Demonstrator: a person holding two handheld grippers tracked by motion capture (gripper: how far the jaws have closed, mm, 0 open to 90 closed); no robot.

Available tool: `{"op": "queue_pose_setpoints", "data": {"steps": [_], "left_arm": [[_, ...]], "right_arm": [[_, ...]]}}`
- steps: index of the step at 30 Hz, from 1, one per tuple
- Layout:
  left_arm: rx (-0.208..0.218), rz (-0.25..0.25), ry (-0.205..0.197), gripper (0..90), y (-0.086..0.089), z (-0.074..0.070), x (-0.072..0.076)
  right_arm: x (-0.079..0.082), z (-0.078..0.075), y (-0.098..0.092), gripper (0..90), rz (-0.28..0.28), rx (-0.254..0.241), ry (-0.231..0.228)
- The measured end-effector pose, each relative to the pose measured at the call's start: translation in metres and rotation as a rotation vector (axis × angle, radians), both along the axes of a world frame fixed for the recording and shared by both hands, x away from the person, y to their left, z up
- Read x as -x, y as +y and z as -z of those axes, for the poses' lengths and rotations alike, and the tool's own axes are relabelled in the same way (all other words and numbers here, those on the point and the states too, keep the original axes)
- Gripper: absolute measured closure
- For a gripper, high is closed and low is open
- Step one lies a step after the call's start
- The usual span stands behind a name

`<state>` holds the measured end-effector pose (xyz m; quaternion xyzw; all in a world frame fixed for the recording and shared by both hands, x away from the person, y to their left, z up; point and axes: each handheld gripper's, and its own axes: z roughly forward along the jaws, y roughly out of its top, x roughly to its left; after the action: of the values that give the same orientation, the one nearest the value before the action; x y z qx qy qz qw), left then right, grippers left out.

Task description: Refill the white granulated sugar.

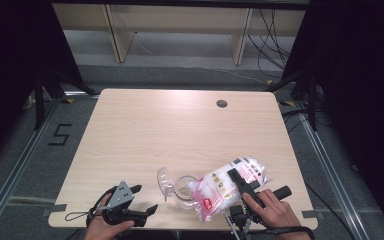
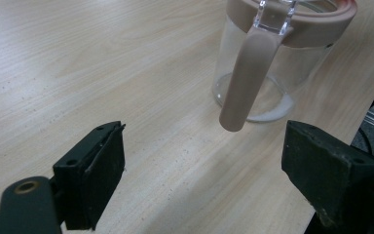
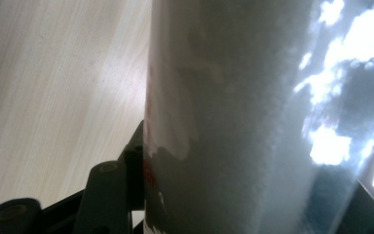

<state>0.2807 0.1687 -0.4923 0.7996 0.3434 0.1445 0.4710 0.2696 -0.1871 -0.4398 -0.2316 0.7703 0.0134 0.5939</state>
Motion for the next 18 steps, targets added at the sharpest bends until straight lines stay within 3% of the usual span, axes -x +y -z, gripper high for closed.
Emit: {"op": "queue_pose_setpoints", "data": {"steps": [3, 7, 8, 10, 12, 18], "left_arm": [[-0.015, 0.009, -0.015, 15.7, 0.0011, -0.0003, -0.0009], [-0.003, 0.002, -0.01, 15.7, -0.0001, 0.0005, -0.0005], [-0.024, 0.01, -0.01, 15.7, 0.0013, -0.0003, -0.0007], [-0.023, 0.009, -0.008, 15.7, 0.001, -0.0001, -0.0006], [-0.022, 0.008, -0.008, 15.7, 0.001, 0.0, -0.0006], [-0.003, 0.002, -0.012, 15.7, 0.0002, 0.0006, -0.0004]], "right_arm": [[0.0009, 0.0014, -0.0004, 49.3, 0.013, -0.023, 0.014], [0.001, -0.0001, -0.0006, 49.5, 0.015, -0.007, 0.003], [0.0012, 0.0, -0.0013, 49.6, 0.024, -0.005, 0.008], [-0.0007, -0.003, 0.0002, 49.7, -0.006, 0.02, -0.009], [-0.0004, -0.0029, -0.0002, 49.7, -0.002, 0.025, -0.006], [-0.0016, -0.0021, -0.0008, 50.0, -0.01, 0.008, -0.01]]}}
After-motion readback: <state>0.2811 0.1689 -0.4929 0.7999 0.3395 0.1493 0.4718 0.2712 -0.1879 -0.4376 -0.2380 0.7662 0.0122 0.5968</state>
